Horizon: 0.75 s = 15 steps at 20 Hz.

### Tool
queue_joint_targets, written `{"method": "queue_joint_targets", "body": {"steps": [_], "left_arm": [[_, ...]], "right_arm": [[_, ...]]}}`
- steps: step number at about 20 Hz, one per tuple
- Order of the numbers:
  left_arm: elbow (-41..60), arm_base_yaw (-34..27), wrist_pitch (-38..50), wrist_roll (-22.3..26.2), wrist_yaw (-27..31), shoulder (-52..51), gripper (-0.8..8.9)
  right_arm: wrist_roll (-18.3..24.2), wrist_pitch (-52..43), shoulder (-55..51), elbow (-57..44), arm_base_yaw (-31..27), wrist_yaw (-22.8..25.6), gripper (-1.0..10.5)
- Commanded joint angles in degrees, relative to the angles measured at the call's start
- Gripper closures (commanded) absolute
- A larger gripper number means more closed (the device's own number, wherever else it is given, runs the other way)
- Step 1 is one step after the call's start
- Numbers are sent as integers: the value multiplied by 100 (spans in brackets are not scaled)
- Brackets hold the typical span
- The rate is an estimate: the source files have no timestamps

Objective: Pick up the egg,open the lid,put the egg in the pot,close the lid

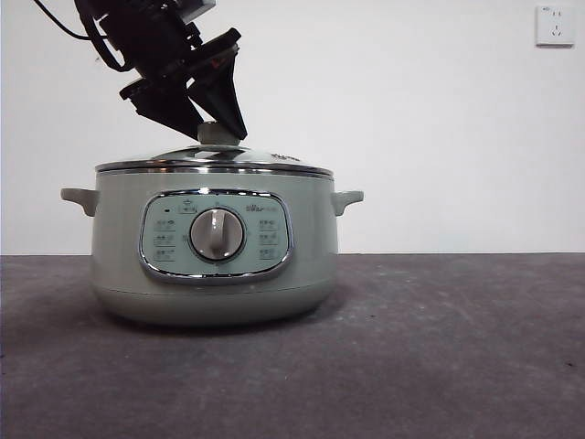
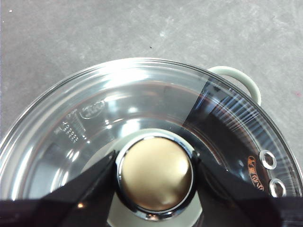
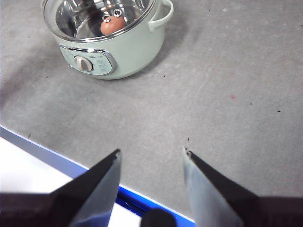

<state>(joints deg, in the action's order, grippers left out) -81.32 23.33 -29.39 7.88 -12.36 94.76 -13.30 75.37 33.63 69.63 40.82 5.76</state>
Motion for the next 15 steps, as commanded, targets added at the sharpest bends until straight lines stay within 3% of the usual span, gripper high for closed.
{"method": "queue_joint_targets", "body": {"steps": [1, 3, 4, 15], "left_arm": [[133, 28, -385, 7, 35, 166, 757], [72, 28, -393, -37, 13, 166, 556], [28, 28, -407, -37, 15, 166, 506], [-885, 24, -1342, -37, -4, 144, 496]], "right_arm": [[-13, -28, -15, -46, 7, 9, 727], [-13, -28, -15, -46, 7, 9, 727], [-15, -28, -15, -46, 7, 9, 727], [-13, -28, -15, -46, 7, 11, 727]]}}
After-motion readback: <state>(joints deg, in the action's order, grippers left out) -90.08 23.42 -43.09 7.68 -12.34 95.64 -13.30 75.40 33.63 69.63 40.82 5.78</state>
